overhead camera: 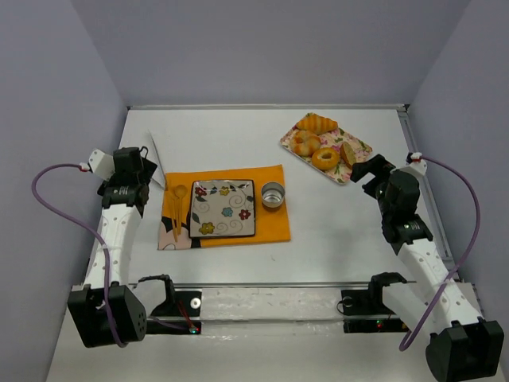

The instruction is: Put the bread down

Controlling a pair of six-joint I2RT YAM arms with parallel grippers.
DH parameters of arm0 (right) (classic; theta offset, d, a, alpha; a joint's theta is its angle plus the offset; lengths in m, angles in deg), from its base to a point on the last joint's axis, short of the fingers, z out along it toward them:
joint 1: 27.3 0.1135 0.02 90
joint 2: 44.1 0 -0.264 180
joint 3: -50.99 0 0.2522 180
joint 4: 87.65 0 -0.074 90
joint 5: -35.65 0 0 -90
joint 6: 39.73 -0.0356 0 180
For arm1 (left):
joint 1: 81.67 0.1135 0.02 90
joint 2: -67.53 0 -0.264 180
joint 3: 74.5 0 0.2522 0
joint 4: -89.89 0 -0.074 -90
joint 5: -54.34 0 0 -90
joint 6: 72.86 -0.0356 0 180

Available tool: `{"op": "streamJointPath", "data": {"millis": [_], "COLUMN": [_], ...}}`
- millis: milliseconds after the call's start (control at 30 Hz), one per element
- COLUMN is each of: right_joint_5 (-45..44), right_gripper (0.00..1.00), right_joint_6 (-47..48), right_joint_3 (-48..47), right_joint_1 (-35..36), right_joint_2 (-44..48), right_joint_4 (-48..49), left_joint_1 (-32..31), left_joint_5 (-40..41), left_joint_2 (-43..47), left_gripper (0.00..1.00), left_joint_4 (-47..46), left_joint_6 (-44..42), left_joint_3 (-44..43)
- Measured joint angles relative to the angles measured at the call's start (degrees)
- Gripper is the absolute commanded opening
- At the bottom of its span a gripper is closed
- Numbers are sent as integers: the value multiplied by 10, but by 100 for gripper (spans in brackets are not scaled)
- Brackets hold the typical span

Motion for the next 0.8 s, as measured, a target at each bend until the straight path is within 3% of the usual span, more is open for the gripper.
{"op": "streamJointPath", "data": {"millis": [300,500,667,800], "right_joint_5": [0,3,7,7], "right_gripper": [100,100,100,100], "right_joint_6": [4,6,10,14], "right_joint_3": [0,0,0,0], "right_joint_1": [0,0,0,0], "right_joint_2": [1,0,-4,-12], "right_joint_4": [4,4,4,4], "left_joint_1": [28,84,150,161], "left_joint_5": [-9,-25,-65,-103], "left_joint_2": [2,-13,-104,-187], "left_gripper": [99,99,99,99], "left_joint_4": [-11,-33,-61,-79], "left_joint_6": [-5,-23,-49,-71], "left_joint_3": [0,0,-2,-12]}}
